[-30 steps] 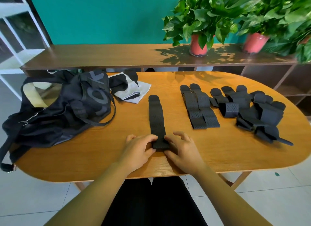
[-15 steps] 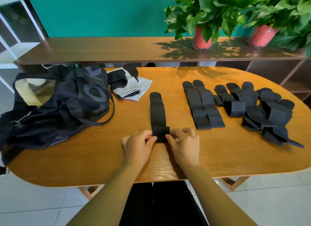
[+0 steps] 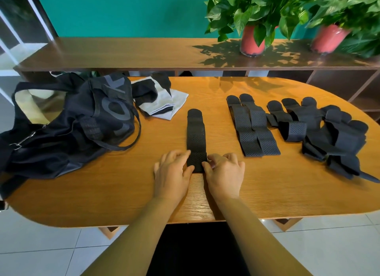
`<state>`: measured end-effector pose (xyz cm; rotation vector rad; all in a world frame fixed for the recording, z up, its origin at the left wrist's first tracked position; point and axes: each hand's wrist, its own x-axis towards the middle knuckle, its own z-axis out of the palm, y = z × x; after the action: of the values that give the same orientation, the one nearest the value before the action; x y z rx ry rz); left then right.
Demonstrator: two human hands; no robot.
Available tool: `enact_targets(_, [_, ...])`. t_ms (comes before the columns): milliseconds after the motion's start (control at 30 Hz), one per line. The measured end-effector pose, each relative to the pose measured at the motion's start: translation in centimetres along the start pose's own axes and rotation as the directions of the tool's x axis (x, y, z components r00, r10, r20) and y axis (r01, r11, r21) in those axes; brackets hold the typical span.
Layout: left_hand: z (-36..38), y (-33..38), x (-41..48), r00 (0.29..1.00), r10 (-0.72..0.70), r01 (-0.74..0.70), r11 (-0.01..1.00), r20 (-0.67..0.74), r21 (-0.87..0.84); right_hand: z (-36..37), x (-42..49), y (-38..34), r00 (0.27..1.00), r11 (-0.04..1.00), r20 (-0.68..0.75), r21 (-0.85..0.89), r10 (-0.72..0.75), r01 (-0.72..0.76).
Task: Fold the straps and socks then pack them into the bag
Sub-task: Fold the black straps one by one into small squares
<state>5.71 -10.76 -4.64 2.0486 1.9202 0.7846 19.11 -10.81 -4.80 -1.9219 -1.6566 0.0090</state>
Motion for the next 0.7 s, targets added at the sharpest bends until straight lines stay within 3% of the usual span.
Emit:
enact_targets(100, [-0.2,-0.1,0.2,0.988,0.138,-0.141,0.99,0.072,0.03,0.2,0.1,0.0,1.0,0.999,0.002,-0.028,-0.016,0.016])
enact_targets(233, [-0.7,-0.2,0.5,0.954,0.193,-0.211,0.976,0.232,0.057,0.3,0.2,0.2,0.999,0.999,0.02,-0.019,-0.041,0.041])
enact_targets(400, [-2.3,-0.4,2.1,0.906,0.269,-0.316,0.944,0.325,0.099,-0.2,0.0,1.1,0.971,0.971,0.03,-0.008,-0.239,0.239])
enact_targets(567, [-2.9,-0.7,2.7,0.876,0.322,-0.386,0.915,0.36,0.119,-2.4,0.3,2.2,0.881,0.898,0.202,-0.018,-0.428,0.441])
enact_targets(700, [-3.2,-0.6,2.4,0.881,0.338,-0.393,0.913,0.33,0.112,-2.5,0.9,1.9,0.833,0.857,0.246,-0.016,-0.496,0.515])
